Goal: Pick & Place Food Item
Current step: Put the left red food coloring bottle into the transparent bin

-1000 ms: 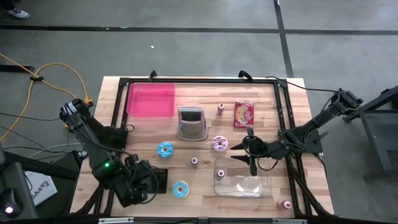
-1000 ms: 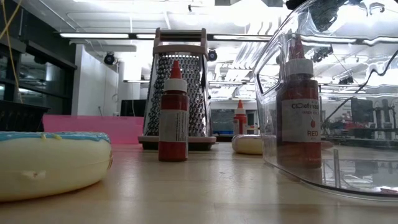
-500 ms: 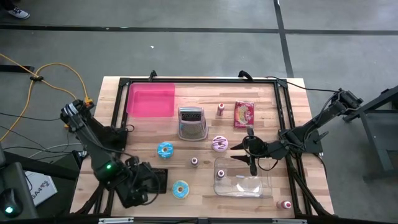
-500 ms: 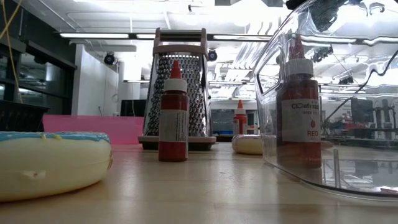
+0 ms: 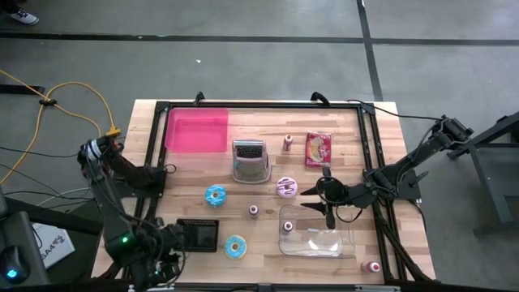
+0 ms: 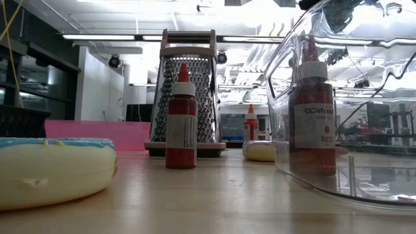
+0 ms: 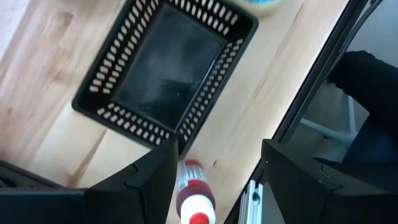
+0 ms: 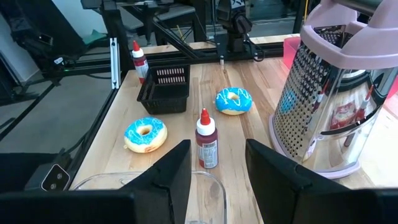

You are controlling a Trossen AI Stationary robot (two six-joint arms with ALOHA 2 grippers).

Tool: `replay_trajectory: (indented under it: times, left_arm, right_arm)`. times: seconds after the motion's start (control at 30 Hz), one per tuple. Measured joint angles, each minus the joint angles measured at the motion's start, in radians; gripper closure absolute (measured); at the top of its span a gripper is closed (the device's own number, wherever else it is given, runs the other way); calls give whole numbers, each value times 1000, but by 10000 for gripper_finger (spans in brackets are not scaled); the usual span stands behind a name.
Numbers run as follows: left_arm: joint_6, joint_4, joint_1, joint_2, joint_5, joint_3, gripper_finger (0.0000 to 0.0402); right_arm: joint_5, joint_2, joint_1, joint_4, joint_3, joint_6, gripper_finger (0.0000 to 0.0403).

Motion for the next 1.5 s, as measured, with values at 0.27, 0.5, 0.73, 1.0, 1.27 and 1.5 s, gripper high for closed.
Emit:
replay_trajectory:
  times: [0.27,0.5,0.73,1.0,1.27,1.5]
  left_arm:
    - [-60,-1,-78,34,-18,0,177]
    - [-147,-16,-158,64,-57,0,177]
    - [-222,-19,-216,100,-101,0,177]
    - [-239,-19,-228,105,-72,0,177]
    - [-202,-19,-207,105,20,0,177]
    - [-160,-19,-184,105,35,0,177]
  right_arm:
    - [0,0,0,0,0,0,264]
    - [0,0,0,0,0,0,264]
    - [0,0,0,0,0,0,264]
    - [0,0,0,0,0,0,264]
    - [0,0,0,0,0,0,264]
    - [0,0,0,0,0,0,264]
